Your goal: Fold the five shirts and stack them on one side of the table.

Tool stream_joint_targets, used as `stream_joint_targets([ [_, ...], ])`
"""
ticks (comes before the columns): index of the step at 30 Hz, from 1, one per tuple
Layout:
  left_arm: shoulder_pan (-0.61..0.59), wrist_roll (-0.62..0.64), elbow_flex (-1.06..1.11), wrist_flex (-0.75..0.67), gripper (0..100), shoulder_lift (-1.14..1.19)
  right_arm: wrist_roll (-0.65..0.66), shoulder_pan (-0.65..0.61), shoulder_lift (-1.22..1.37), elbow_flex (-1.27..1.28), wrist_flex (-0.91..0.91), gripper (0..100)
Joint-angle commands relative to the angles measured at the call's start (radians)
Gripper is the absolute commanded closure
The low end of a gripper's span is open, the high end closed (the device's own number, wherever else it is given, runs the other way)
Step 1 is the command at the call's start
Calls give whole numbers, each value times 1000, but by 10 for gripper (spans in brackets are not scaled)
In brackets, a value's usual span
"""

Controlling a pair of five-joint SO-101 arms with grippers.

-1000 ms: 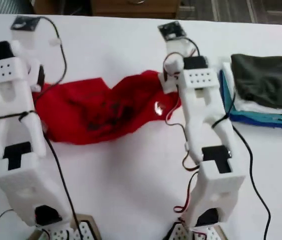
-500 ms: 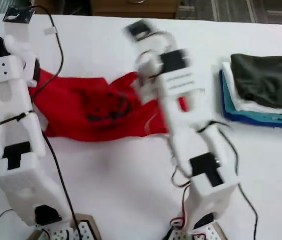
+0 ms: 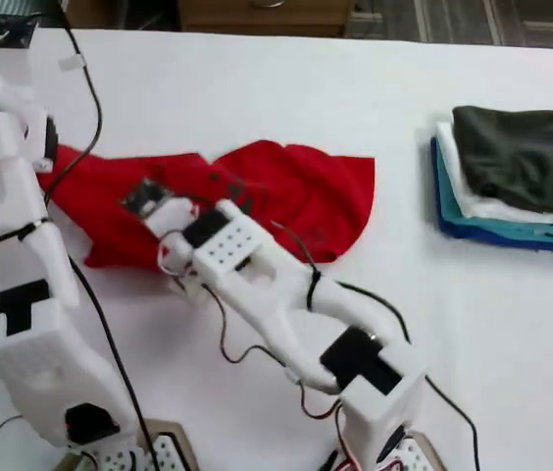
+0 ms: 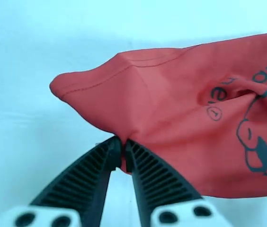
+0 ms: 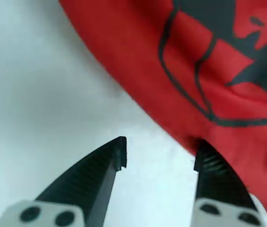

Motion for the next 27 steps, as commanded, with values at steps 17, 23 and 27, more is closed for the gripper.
stream_joint_targets([
  [17,21,12,-38,43,972,-18,0,539,137,-313,-58,978],
  [23,123,15,-45,48,972,-25,0,599,68,-535,124,978],
  [27,192,64,-42,48,972,-103,83,639,-51,-638,214,978],
])
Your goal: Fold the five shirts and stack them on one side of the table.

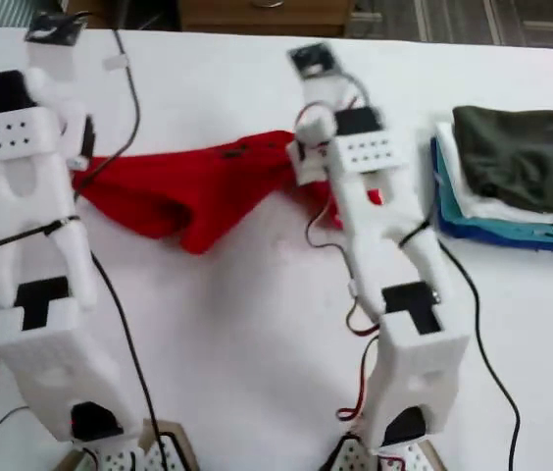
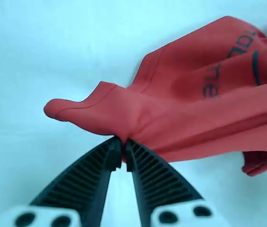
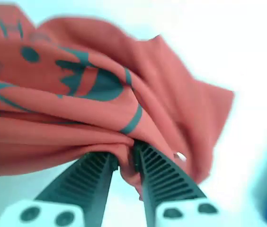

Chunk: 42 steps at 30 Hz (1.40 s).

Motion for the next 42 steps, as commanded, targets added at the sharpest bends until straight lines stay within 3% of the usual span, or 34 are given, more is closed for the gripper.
stream_joint_targets([
  [1,61,26,-44,15,972,-130,103,51,-171,-124,81,978],
  [12,153,26,-15,15,973,-477,397,163,-524,-170,297,978],
  [15,155,21,119,14,973,-505,486,147,-578,-149,380,978],
  [19,152,18,421,-14,973,-511,512,140,-595,-12,364,978],
  [23,150,18,711,-189,973,-512,512,140,-556,226,165,978],
  [27,152,18,960,-440,973,-508,509,134,-453,468,-153,978],
  [31,152,25,1150,-666,973,-505,473,131,-298,545,-346,971],
  [35,150,18,1302,-827,973,-505,247,159,-208,462,-295,810],
  [37,130,18,1360,-899,973,-505,204,170,-211,404,-226,743],
  [42,29,25,1446,-1073,973,-505,206,168,-282,235,-2,784],
])
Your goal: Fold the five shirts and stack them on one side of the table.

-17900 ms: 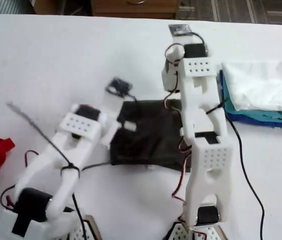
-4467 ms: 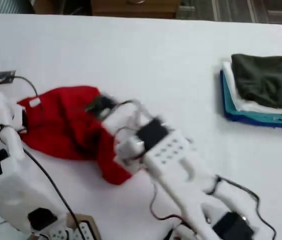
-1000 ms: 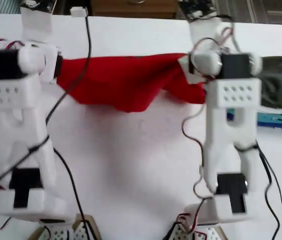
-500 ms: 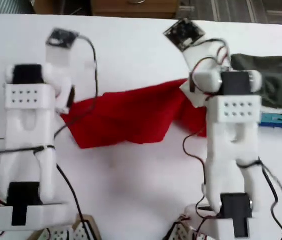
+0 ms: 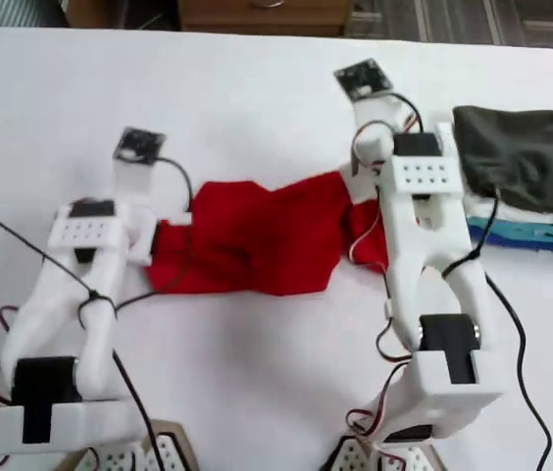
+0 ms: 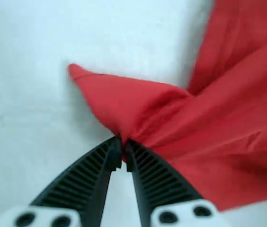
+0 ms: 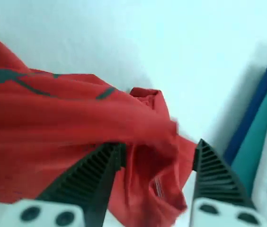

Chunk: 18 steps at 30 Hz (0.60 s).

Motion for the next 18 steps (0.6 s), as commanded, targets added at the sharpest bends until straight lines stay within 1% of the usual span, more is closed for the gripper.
stream_joint_targets([
  [1,-81,11,25,-103,973,-28,-9,16,-101,-137,147,794],
  [5,-107,12,22,-115,973,-34,8,-7,-229,-169,311,809],
  [7,-103,14,22,-115,972,-34,80,-56,-278,-147,404,809],
  [9,-97,21,10,-104,972,-37,135,-130,-321,-78,460,809],
  [10,-95,41,-10,-83,964,-41,149,-165,-335,-29,463,809],
  [12,-80,109,-62,-8,910,-55,161,-225,-349,83,438,810],
  [14,-48,173,-114,112,832,-81,161,-263,-357,201,367,810],
  [15,-29,187,-130,161,815,-97,161,-278,-360,258,325,810],
  [18,34,192,-148,258,829,-152,160,-326,-358,407,214,811],
])
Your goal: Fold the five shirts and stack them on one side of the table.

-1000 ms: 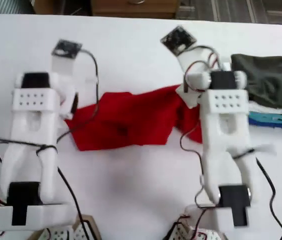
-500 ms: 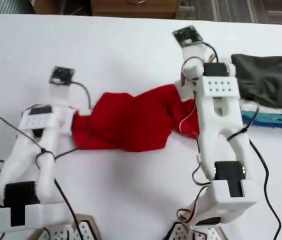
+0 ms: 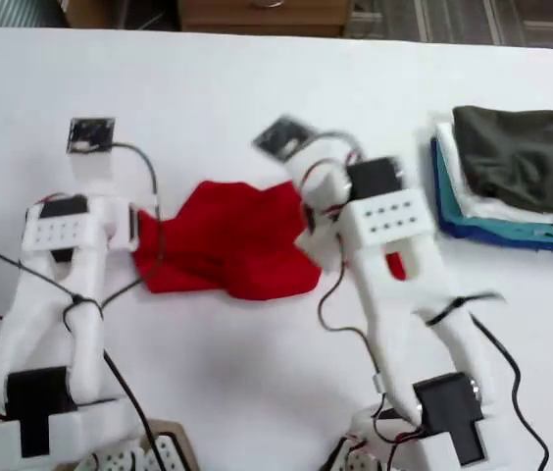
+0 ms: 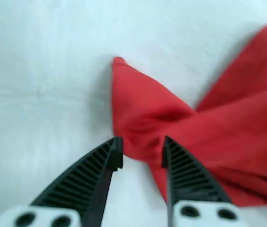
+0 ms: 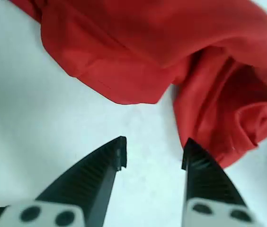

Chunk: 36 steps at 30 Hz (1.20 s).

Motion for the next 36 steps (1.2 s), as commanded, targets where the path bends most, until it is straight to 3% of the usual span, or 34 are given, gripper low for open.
stream_joint_targets([
  [1,81,23,-50,112,831,-106,6,-65,-47,149,-119,811],
  [6,103,26,-35,166,836,-227,5,-148,-45,288,-255,811],
  [12,-87,26,70,-31,835,-244,-196,-137,-44,365,-401,811],
  [15,-144,26,93,-87,835,-244,-222,-137,-44,410,-466,811],
  [25,-150,26,113,-115,835,-244,-226,10,-35,497,-634,811],
  [30,-150,26,113,-115,835,-249,-224,27,77,494,-691,811],
  [33,-150,26,113,-115,835,-245,-226,27,140,437,-661,815],
  [36,-150,26,113,-115,835,-245,-227,24,188,381,-604,886],
])
